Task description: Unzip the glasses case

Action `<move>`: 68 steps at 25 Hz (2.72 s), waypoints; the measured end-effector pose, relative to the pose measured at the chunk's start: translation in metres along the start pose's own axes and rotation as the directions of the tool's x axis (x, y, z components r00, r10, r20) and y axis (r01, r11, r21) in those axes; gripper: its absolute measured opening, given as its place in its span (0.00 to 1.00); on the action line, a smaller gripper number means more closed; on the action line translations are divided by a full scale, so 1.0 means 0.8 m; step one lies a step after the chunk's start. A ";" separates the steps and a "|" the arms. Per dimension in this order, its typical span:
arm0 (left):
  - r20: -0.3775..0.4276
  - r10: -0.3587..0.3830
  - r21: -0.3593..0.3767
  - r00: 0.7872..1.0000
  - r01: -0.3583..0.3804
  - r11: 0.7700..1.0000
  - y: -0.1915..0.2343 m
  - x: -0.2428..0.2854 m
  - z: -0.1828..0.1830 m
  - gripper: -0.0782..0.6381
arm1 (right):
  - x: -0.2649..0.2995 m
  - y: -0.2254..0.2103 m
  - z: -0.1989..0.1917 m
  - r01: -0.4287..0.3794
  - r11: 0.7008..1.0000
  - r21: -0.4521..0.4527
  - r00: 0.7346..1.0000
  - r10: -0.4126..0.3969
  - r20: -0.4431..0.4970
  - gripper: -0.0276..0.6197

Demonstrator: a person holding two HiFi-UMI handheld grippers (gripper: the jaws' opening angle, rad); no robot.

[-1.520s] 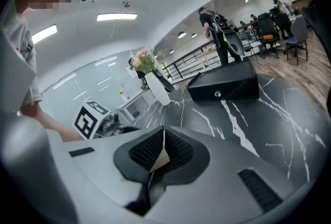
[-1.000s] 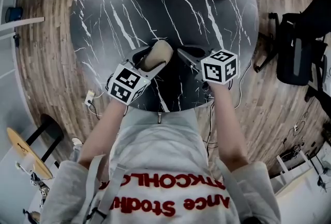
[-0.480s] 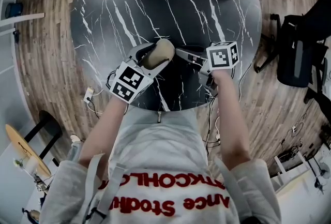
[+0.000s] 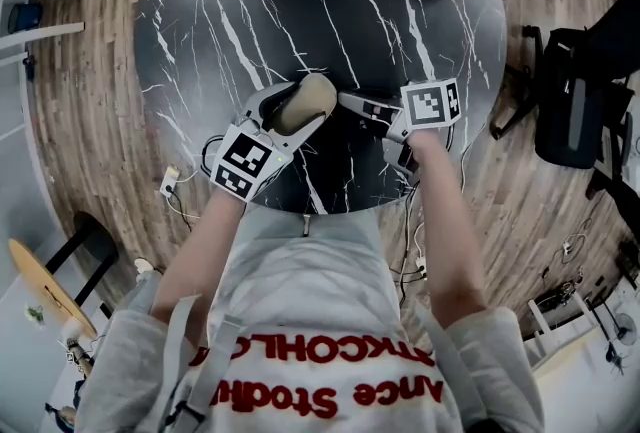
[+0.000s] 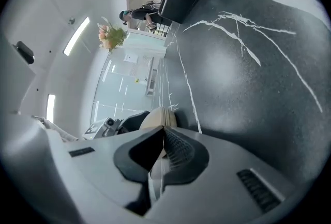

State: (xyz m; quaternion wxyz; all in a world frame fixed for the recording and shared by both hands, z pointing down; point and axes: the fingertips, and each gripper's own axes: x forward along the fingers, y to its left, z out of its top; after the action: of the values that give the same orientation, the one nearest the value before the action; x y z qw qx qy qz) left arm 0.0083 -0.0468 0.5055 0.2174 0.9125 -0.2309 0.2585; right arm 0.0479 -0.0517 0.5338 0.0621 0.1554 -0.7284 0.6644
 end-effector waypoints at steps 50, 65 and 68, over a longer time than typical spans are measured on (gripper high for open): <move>-0.127 -0.031 -0.094 0.991 0.019 0.995 0.003 -0.017 -0.005 0.43 | 0.022 0.024 -0.072 0.171 0.983 -0.061 0.958 -0.151 0.245 0.15; -0.141 0.027 -0.269 0.990 -0.064 0.961 0.008 -0.066 -0.040 0.41 | 0.053 0.039 -0.014 0.281 0.871 -0.404 0.959 -0.268 0.088 0.08; -0.160 0.015 -0.269 0.987 -0.058 0.961 0.006 -0.071 -0.045 0.39 | 0.056 0.046 -0.009 0.254 0.864 -0.434 0.965 -0.258 0.051 0.08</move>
State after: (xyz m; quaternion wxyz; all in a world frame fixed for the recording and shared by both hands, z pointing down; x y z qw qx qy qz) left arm -0.0510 -0.0143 0.5022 0.3536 0.8462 -0.2634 0.2992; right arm -0.0067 -0.0484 0.5131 0.1862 0.2298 -0.8314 0.4705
